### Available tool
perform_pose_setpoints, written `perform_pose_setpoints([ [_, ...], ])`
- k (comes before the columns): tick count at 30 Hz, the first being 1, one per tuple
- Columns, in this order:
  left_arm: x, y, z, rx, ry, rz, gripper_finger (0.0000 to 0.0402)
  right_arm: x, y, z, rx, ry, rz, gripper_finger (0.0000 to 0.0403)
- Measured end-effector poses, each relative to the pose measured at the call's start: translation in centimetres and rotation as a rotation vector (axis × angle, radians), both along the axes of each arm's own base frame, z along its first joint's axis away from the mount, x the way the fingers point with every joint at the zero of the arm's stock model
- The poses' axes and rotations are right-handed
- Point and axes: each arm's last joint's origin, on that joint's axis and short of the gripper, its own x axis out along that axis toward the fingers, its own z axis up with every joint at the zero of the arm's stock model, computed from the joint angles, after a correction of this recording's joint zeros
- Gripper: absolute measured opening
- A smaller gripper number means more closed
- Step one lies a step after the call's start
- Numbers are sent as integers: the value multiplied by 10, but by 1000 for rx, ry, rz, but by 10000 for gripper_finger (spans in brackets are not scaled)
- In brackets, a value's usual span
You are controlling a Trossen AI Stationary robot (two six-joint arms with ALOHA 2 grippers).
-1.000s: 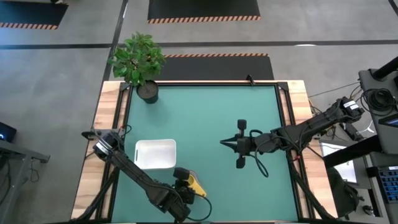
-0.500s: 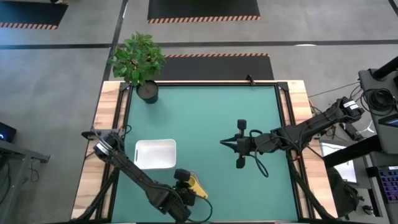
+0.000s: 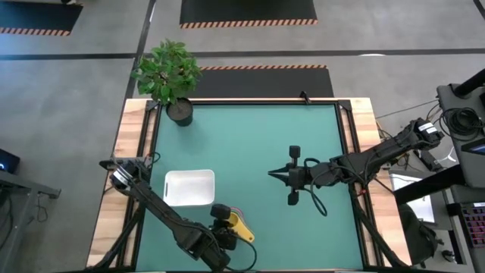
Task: Nest measuring cups in basket
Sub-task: Put the stacked measuring cups into the white bin
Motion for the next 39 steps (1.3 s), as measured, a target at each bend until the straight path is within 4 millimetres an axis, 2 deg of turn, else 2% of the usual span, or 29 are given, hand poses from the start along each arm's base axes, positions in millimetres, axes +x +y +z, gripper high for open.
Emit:
perform_pose_setpoints([
  [7,-14,5,41,-18,-105,0,60,0,0,0,0,0,0,9],
  [13,-32,20,77,-45,-144,33,61,0,0,0,0,0,0,9],
  [18,-49,35,90,-5,-89,68,61,0,0,0,0,0,0,9],
  [22,-67,50,97,38,-13,166,61,0,0,0,-1,1,0,9],
  [25,-81,61,99,76,43,279,61,0,0,0,0,0,0,9],
  [29,-93,66,92,111,68,402,61,0,0,0,0,0,1,9],
  [39,-106,71,50,146,65,548,61,0,0,0,1,0,2,9],
])
